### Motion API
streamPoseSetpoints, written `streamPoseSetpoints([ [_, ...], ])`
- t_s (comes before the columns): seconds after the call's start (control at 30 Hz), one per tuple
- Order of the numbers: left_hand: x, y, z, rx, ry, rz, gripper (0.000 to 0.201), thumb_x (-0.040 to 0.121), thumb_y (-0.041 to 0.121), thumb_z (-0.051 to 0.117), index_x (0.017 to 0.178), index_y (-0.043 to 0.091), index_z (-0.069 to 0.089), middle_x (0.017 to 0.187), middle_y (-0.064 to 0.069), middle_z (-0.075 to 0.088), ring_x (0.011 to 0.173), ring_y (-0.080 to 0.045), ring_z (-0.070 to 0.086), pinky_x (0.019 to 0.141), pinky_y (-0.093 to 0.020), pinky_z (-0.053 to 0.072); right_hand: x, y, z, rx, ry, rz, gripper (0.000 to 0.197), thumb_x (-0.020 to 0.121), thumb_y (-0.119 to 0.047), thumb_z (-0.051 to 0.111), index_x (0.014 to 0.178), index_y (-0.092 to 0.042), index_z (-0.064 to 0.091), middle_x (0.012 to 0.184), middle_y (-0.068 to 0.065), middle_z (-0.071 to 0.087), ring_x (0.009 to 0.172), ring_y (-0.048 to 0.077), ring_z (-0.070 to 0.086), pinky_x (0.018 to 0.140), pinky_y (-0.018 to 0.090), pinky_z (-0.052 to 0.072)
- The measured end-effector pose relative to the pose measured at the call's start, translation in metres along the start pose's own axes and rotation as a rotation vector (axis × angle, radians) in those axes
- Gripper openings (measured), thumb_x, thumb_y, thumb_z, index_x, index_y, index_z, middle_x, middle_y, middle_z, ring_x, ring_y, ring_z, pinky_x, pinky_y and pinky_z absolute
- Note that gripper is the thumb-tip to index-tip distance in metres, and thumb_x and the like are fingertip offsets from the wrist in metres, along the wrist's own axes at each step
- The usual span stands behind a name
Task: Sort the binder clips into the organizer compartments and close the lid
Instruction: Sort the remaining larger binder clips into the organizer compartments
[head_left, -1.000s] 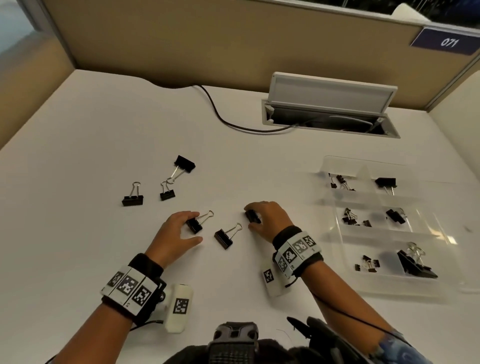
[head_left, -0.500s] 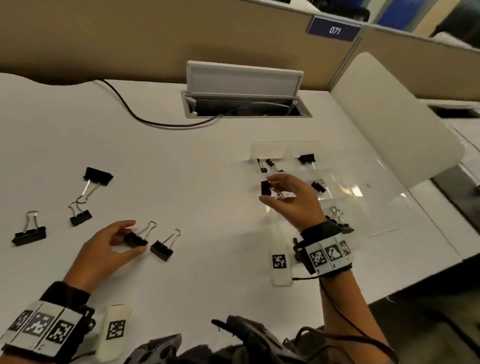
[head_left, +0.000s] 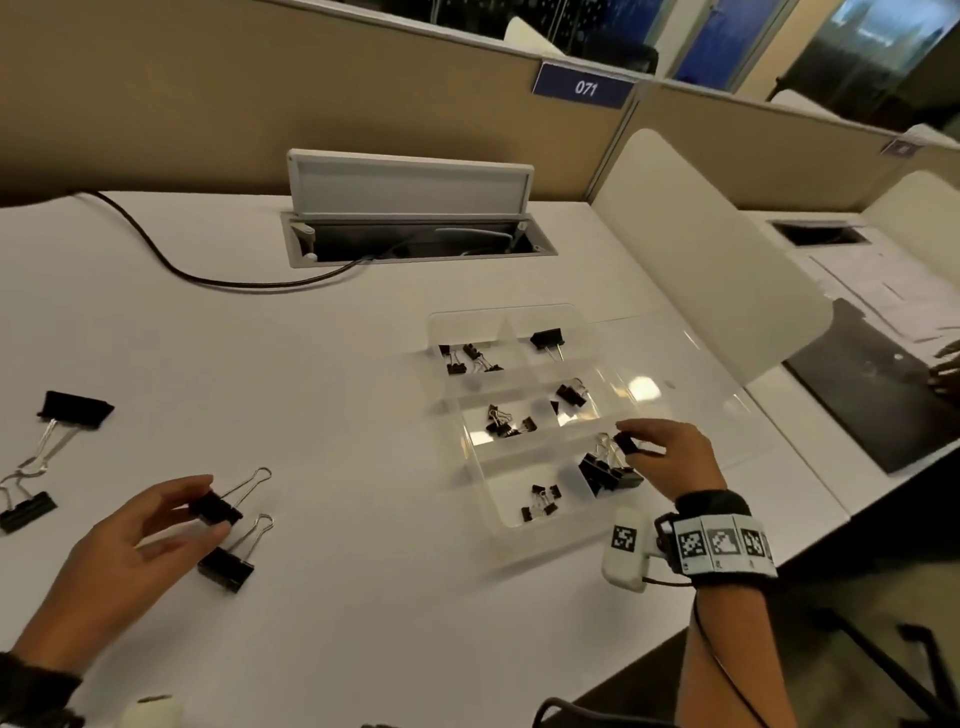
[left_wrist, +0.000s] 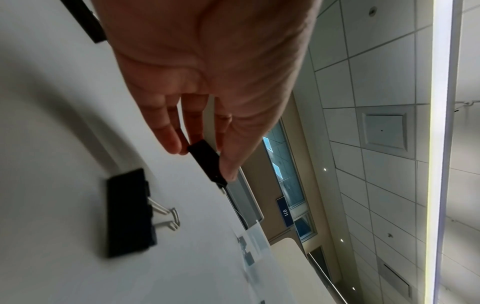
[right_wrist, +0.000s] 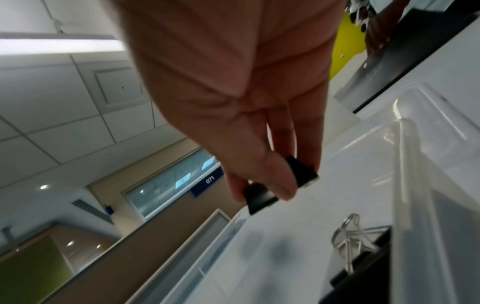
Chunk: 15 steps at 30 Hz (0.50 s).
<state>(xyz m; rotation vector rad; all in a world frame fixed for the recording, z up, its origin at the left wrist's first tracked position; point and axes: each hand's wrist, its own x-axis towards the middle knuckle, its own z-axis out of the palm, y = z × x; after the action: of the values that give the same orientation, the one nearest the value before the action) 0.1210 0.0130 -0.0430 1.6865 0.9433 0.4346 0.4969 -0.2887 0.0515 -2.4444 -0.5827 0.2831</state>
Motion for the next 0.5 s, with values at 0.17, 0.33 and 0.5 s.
streamPoseSetpoints([
  [0.17, 0.004, 0.0, 0.015, -0.025, -0.032, 0.017, 0.042, 0.074, 0.012, 0.073, 0.102, 0.042, 0.063, 0.104, 0.027, 0.066, 0.104, -0.007, 0.062, 0.075, -0.018, 0.057, 0.016, 0.009, 0.005, -0.192, -0.124, 0.007, 0.043, 0.076, 0.011, 0.058, 0.112, -0.011, 0.066, 0.115, 0.01, 0.067, 0.103, 0.022, 0.063, 0.093, 0.021, 0.041],
  [0.33, 0.001, 0.011, 0.027, -0.053, -0.058, 0.038, 0.044, 0.074, 0.008, 0.073, 0.103, 0.039, 0.063, 0.105, 0.023, 0.067, 0.099, -0.003, 0.065, 0.077, -0.015, 0.054, 0.024, 0.021, 0.001, -0.199, -0.1, 0.038, 0.038, 0.078, 0.003, 0.065, 0.113, -0.011, 0.065, 0.112, 0.012, 0.068, 0.094, 0.02, 0.065, 0.087, 0.02, 0.044],
  [0.5, -0.006, 0.032, 0.039, -0.147, -0.09, 0.064, 0.047, 0.072, -0.001, 0.073, 0.101, 0.034, 0.064, 0.104, 0.017, 0.069, 0.097, 0.0, 0.064, 0.073, -0.009, 0.053, 0.017, 0.018, -0.016, -0.145, 0.047, -0.049, 0.031, 0.081, 0.0, 0.065, 0.11, -0.009, 0.066, 0.108, 0.013, 0.069, 0.092, 0.02, 0.066, 0.089, 0.021, 0.042],
])
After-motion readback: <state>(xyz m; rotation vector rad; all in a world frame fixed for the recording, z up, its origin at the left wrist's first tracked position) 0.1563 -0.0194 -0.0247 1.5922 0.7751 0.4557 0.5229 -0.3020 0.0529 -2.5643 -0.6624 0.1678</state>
